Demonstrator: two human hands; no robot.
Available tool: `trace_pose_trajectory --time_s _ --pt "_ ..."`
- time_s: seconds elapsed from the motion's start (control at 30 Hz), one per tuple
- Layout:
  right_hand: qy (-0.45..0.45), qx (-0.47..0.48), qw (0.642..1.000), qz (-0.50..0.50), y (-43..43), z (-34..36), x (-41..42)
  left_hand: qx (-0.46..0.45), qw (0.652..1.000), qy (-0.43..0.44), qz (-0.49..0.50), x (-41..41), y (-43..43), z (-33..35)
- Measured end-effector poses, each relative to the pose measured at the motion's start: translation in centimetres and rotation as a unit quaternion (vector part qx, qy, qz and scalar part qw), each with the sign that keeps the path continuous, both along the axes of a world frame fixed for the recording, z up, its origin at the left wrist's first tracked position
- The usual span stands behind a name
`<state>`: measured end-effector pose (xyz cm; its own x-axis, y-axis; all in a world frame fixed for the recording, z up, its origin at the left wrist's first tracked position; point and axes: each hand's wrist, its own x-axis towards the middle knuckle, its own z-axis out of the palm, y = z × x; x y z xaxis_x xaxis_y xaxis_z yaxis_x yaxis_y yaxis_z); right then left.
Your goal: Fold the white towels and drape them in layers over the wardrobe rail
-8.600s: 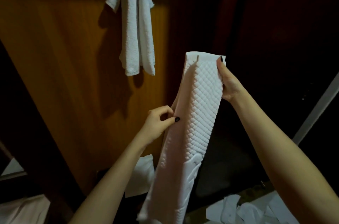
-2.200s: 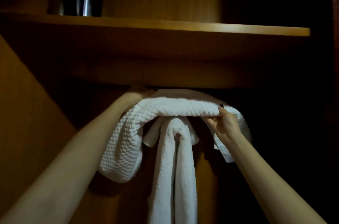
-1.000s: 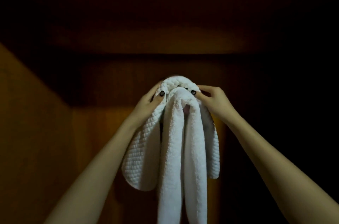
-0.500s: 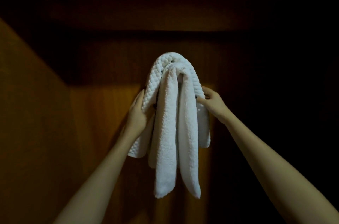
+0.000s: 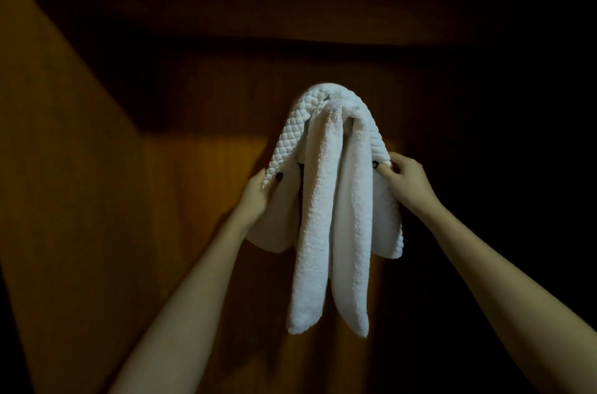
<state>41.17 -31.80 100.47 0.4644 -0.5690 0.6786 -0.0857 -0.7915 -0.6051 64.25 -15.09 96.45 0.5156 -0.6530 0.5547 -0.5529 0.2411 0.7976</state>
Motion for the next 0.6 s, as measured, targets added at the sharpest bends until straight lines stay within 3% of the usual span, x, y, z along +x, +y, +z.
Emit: trace_pose_trajectory --time_s 0.2,0.43,0.6 --pt "-0.012 0.012 1.000 0.018 0.4 -0.9 0.1 0.022 0.994 0.107 0.018 -1.8 -1.7 -1.7" --pt "0.057 0.024 0.998 0.014 -1.1 -3.9 0.1 0.007 0.998 0.067 -0.008 -2.6 -0.7 -2.8" --pt "0.064 0.092 0.991 0.070 -0.1 -4.6 0.1 0.031 0.993 0.108 -0.034 -4.2 0.0 -3.1"
